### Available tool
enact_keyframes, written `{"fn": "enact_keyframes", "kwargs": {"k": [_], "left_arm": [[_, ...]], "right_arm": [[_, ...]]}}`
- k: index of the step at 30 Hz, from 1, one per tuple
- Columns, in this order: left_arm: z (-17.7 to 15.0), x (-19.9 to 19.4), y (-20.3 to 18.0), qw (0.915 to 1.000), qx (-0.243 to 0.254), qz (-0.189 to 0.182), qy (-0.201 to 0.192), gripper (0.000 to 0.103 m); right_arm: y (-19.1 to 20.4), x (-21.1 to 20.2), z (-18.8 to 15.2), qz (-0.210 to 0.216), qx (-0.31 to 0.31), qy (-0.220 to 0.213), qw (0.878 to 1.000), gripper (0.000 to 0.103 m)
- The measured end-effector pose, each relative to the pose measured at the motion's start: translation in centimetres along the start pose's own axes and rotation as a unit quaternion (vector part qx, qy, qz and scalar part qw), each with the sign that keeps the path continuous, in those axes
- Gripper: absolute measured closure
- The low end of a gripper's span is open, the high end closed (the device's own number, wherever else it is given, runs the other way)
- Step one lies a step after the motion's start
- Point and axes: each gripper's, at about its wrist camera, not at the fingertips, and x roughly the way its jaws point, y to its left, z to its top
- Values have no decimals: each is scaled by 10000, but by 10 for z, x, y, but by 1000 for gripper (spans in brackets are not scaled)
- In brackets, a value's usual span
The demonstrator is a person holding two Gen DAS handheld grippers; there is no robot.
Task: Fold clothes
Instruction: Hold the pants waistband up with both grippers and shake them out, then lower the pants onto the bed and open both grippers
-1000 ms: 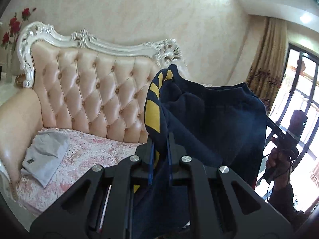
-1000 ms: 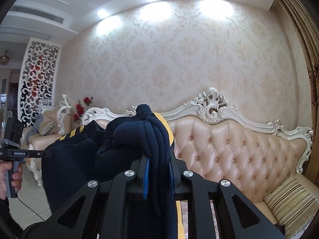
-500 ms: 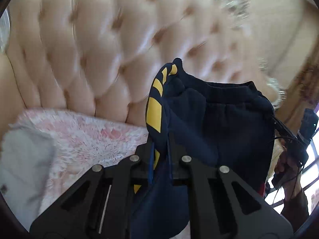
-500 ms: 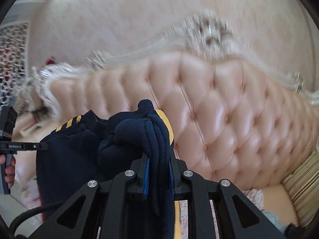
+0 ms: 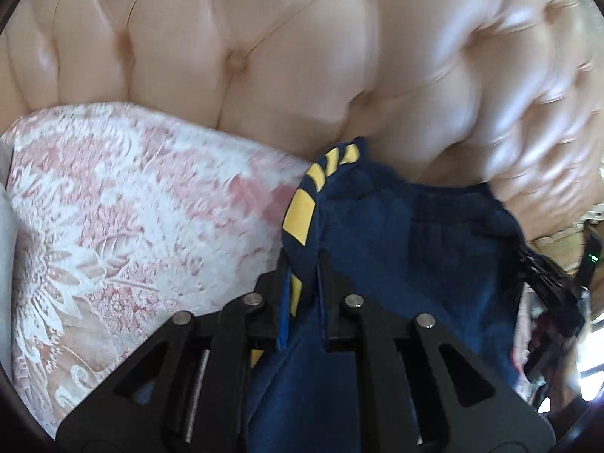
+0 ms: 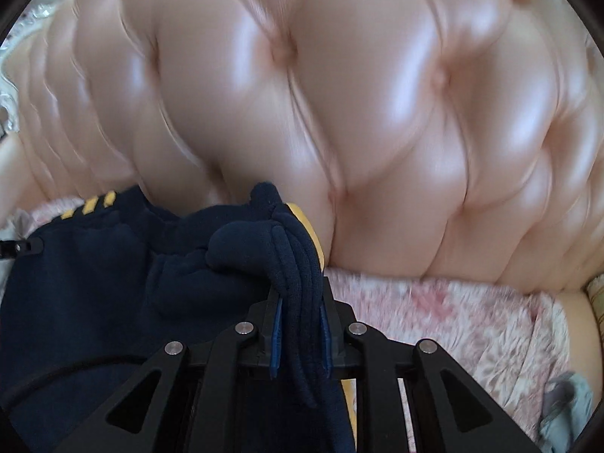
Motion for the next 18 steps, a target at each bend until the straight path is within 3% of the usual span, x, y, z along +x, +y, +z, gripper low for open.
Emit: {"fn": "enact_keyframes", "kwargs": {"k": [1,2,3,4,5,9,11,14,16,18], "left_arm": [[-1,2,1,9999,6,141,-17,69],[-2,4,1,9996,12,283,-34,42],[-3,5,2,9991,18,421,-58,31],[-3,-2,4,9985,6,506,-205,26],[-1,-12,6,9976,8,611,-316,26],[-7,-68,22,9947,-150,665,-768,26],[-21,-105,23,9929,-109,583,-1035,26],[-63,-148,4,9923,382,-28,-1179,26],[-85,-152,-16,9903,865,43,-1084,26],[-91,-139,-25,9913,1012,-68,-834,44]], "right_arm": [[-1,2,-5,-105,6,62,9999,70],[-2,3,-9,-185,28,114,9998,59],[-6,-1,-13,-235,88,121,9996,50],[-9,-7,-14,-261,118,65,9996,27],[-13,-18,-15,-278,130,-48,9995,17],[-39,-96,-25,-719,397,-658,9944,17],[-48,-135,-36,-720,436,-867,9927,17],[-32,-194,-70,-363,349,-1132,9923,17],[-16,-219,-89,-10,306,-1159,9928,16],[5,-224,-104,395,339,-948,9941,16]]}}
